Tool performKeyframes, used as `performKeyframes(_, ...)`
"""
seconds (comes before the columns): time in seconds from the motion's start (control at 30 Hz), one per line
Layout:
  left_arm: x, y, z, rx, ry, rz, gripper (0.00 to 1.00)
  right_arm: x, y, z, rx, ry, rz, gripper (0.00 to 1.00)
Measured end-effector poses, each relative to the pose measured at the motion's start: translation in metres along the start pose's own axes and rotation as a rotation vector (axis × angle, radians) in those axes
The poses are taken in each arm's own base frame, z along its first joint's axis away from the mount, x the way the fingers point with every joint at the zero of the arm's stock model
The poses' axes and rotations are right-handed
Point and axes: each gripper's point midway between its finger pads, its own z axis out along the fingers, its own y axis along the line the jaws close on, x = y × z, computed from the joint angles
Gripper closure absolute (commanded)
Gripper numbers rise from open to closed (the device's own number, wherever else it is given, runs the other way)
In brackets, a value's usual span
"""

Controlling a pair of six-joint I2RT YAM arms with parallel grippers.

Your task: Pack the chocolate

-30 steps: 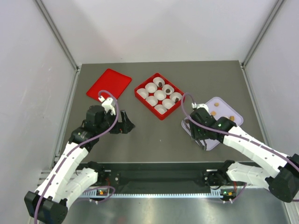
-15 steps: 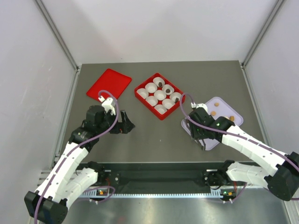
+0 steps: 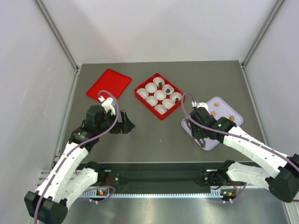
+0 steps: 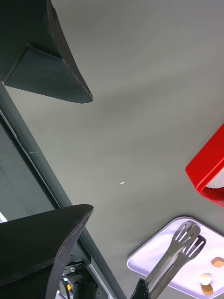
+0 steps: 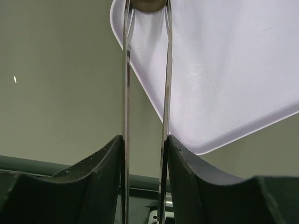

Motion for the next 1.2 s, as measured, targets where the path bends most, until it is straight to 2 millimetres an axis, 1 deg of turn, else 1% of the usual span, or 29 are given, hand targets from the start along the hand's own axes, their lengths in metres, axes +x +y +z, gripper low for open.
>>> performKeyframes(0.23, 0.0, 0.0, 0.0, 0.0, 0.0, 0.0, 0.06, -0.002, -0.006, -0.007, 0.017, -0.013, 0.002, 0.61)
performKeyframes(0.3, 0.0, 0.0, 0.0, 0.0, 0.0, 0.0, 0.06, -0.004, -0.008, -0.012, 0.025, -0.018, 0.003, 0.62)
performKeyframes(0.4, 0.0, 0.0, 0.0, 0.0, 0.0, 0.0, 0.06, -0.015, -0.011, -0.026, 0.029, -0.05, 0.014, 0.62)
performKeyframes(0.57, 0.0, 0.0, 0.0, 0.0, 0.0, 0.0, 0.07, -0.05, -0.007, -0.057, 0.001, -0.144, 0.039, 0.62)
performKeyframes(0.67, 0.0, 0.0, 0.0, -0.001, 0.0, 0.0, 0.07, -0.079, 0.0, -0.075, -0.023, -0.206, 0.043, 0.63)
performKeyframes(0.77, -0.001, 0.0, -0.001, -0.002, -0.008, 0.002, 0.07, -0.114, 0.016, -0.081, -0.044, -0.248, 0.029, 0.63)
performKeyframes(0.83, -0.003, -0.001, -0.003, -0.001, -0.02, 0.005, 0.07, -0.139, 0.033, -0.076, -0.068, -0.275, 0.018, 0.63)
performKeyframes(0.87, -0.004, -0.001, -0.004, -0.001, -0.026, 0.007, 0.07, -0.148, 0.041, -0.072, -0.079, -0.283, 0.014, 0.62)
performKeyframes(0.97, -0.006, 0.0, -0.006, -0.007, -0.039, 0.01, 0.07, -0.176, 0.069, -0.047, -0.104, -0.282, -0.015, 0.61)
performKeyframes(1.07, -0.006, 0.0, -0.007, -0.01, -0.045, 0.011, 0.07, -0.196, 0.097, -0.018, -0.118, -0.273, -0.047, 0.61)
performKeyframes(1.2, -0.007, 0.001, -0.007, -0.014, -0.047, 0.011, 0.07, -0.213, 0.123, 0.019, -0.115, -0.255, -0.081, 0.62)
